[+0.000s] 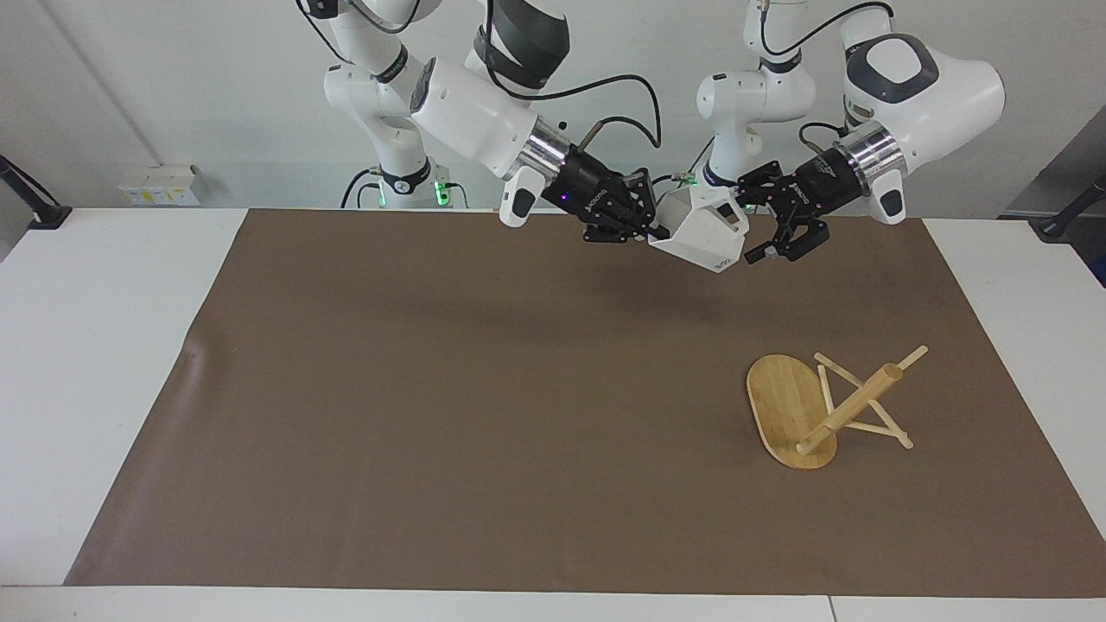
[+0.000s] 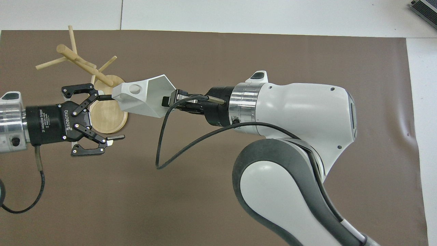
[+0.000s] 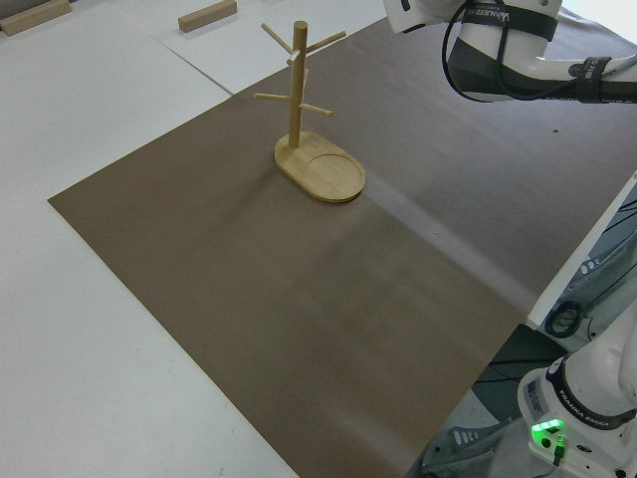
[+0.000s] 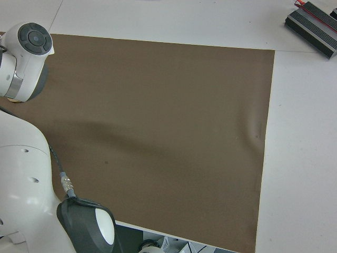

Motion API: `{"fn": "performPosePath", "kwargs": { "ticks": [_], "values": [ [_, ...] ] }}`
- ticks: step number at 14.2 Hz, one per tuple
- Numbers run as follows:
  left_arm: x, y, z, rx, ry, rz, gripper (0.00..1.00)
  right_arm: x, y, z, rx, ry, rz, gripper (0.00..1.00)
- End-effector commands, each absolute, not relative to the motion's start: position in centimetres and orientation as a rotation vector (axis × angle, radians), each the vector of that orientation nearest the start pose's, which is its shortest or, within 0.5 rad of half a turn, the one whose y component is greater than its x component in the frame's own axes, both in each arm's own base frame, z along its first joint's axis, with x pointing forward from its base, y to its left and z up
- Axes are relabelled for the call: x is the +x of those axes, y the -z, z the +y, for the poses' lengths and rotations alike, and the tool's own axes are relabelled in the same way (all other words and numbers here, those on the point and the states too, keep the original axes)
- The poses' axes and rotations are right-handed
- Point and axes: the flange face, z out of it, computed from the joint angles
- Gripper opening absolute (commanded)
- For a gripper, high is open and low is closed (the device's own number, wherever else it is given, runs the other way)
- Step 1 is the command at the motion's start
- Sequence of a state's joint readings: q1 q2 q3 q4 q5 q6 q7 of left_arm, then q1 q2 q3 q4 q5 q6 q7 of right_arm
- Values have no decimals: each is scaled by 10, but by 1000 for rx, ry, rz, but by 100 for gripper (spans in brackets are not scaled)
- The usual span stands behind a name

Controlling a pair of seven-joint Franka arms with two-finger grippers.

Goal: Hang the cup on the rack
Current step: 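Carry the mug toward the left gripper while the left gripper reaches it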

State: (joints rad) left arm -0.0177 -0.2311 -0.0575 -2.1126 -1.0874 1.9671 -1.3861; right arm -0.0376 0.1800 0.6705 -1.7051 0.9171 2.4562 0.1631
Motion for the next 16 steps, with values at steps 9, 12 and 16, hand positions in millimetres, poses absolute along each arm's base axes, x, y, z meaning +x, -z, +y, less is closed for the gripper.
{"fn": "performPosePath", "kwargs": {
  "ticks": [9,12,16],
  "values": [
    [537,-567,-119,1373,728,1694,100,541,-569,359,-2105,186,153,0],
    [531,-566,-143,1421,742,1678,100,541,-570,359,-2105,188,152,0],
    [531,-568,-147,1437,739,1670,100,541,-569,359,-2106,187,152,0]
  ]
}}
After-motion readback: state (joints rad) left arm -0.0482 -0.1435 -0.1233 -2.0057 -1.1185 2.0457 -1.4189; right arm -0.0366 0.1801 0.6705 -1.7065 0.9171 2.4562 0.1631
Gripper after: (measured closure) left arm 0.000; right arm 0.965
